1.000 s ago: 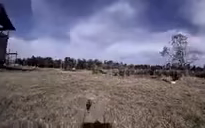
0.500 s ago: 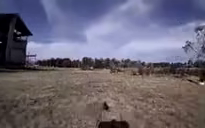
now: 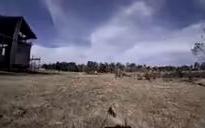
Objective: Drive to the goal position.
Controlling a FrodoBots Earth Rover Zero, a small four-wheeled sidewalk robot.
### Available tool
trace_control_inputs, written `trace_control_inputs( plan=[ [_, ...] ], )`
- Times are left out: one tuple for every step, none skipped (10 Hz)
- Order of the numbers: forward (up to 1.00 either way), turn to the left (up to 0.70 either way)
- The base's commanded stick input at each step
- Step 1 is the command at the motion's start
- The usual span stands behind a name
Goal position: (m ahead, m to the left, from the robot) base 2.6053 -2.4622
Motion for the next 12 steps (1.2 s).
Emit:
trace_control_inputs(
  plan=[
    [0.70,0.27],
    [0.70,0.27],
    [0.70,0.27],
    [0.70,0.27],
    [0.70,0.27],
    [0.70,0.27],
    [0.70,0.27],
    [0.70,0.27],
    [0.70,0.27],
    [0.70,0.27],
    [0.70,0.27],
    [0.70,0.27]
  ],
)
